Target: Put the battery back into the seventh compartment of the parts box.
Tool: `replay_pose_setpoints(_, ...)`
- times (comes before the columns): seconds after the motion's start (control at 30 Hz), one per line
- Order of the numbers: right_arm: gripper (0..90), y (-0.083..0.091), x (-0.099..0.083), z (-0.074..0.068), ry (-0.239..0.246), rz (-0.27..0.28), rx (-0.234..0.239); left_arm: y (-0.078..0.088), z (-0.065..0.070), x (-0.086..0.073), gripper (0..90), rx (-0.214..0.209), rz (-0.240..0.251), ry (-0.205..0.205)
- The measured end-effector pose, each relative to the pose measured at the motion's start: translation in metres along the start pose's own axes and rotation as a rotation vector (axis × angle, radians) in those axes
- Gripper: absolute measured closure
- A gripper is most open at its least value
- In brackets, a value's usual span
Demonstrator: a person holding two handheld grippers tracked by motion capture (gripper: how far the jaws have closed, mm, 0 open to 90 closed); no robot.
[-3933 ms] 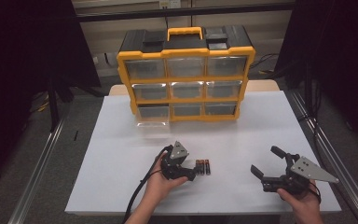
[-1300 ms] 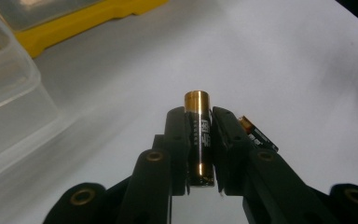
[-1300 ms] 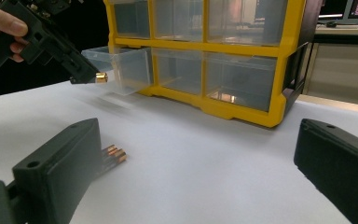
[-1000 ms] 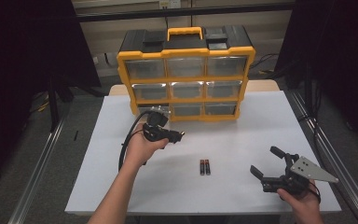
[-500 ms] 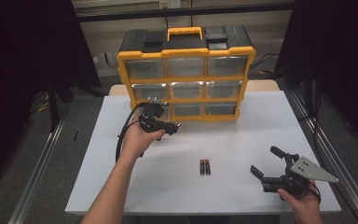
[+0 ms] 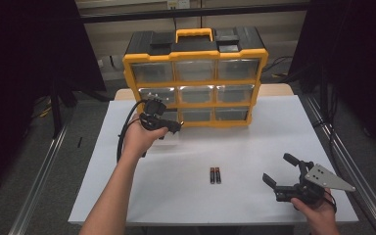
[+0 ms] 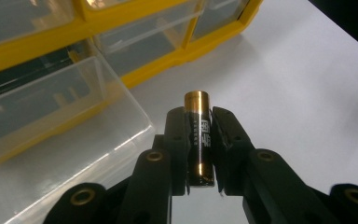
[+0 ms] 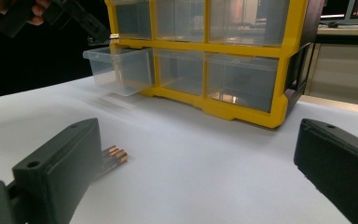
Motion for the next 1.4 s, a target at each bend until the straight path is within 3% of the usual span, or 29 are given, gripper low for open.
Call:
replay_pose_setpoints(0.17, 0.8, 0.000, 0.000, 0.000, 0.000, 0.004, 0.004, 0.004, -0.008, 0.005, 77.3, 0.011, -0.015, -0.008)
replay_pose_setpoints(0.47, 0.8, 0.000, 0.000, -0.001, -0.004, 0.000, 0.005, 0.003, -0.025, 0.006, 77.3, 0.059, 0.001, 0.051)
replay_pose_setpoints(0.63, 0.8, 0.000, 0.000, 0.000, 0.000, 0.005, 0.007, 0.003, -0.034, 0.004, 77.3, 0.084, -0.005, 0.052)
replay_pose_setpoints(0.67, 0.8, 0.000, 0.000, 0.000, 0.000, 0.004, 0.005, 0.001, -0.035, 0.005, 77.3, 0.098, 0.019, 0.074)
replay_pose_setpoints(0.73, 0.8, 0.000, 0.000, 0.000, 0.000, 0.004, 0.005, 0.000, -0.039, 0.003, 77.2, 0.113, 0.000, 0.050)
replay_pose_setpoints(0.87, 0.8, 0.000, 0.000, 0.000, -0.001, 0.004, 0.006, -0.004, -0.043, 0.003, 77.3, 0.148, 0.010, 0.056)
replay_pose_setpoints(0.97, 0.8, 0.001, 0.000, 0.000, -0.001, 0.006, 0.008, -0.005, -0.046, 0.002, 77.2, 0.150, -0.002, 0.046)
replay_pose_setpoints(1.03, 0.7, 0.001, 0.000, 0.000, 0.000, 0.006, 0.009, -0.007, -0.046, 0.002, 76.9, 0.163, 0.018, 0.054)
replay_pose_setpoints(1.07, 0.8, 0.001, 0.000, 0.000, 0.000, 0.005, 0.008, -0.007, -0.047, 0.002, 76.1, 0.162, 0.023, 0.038)
replay_pose_setpoints(1.13, 0.8, 0.001, 0.000, 0.000, -0.001, 0.003, 0.007, -0.007, -0.048, 0.002, 63.8, 0.174, 0.039, 0.033)
replay_pose_setpoints(1.2, 0.7, 0.001, 0.001, 0.000, 0.000, 0.006, 0.010, -0.008, -0.046, 0.002, 63.8, 0.161, 0.054, 0.047)
replay_pose_setpoints(1.23, 0.8, 0.001, 0.001, 0.000, -0.002, 0.006, 0.006, -0.006, -0.046, 0.001, 61.1, 0.159, 0.041, 0.031)
replay_pose_setpoints(1.33, 0.8, 0.001, 0.001, 0.001, -0.005, 0.005, 0.008, -0.005, -0.040, 0.001, 53.4, 0.144, 0.075, 0.053)
replay_pose_setpoints(1.37, 0.8, 0.001, 0.001, 0.001, -0.005, 0.004, 0.007, -0.003, -0.039, 0.000, 50.3, 0.146, 0.064, 0.038)
replay_pose_setpoints(1.4, 0.8, 0.001, 0.001, 0.001, -0.003, 0.006, 0.006, -0.003, -0.036, 0.001, 49.0, 0.140, 0.083, 0.043)
Point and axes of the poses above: each handheld gripper's, and its own axes: y roughly backward along the jaws, x roughly out of its top, z roughly to its right, the point moved 4 cm from there along -y, roughly forward along the jaws, and after that the axes turned 7 degrees about -y, right-handed, at the moved point
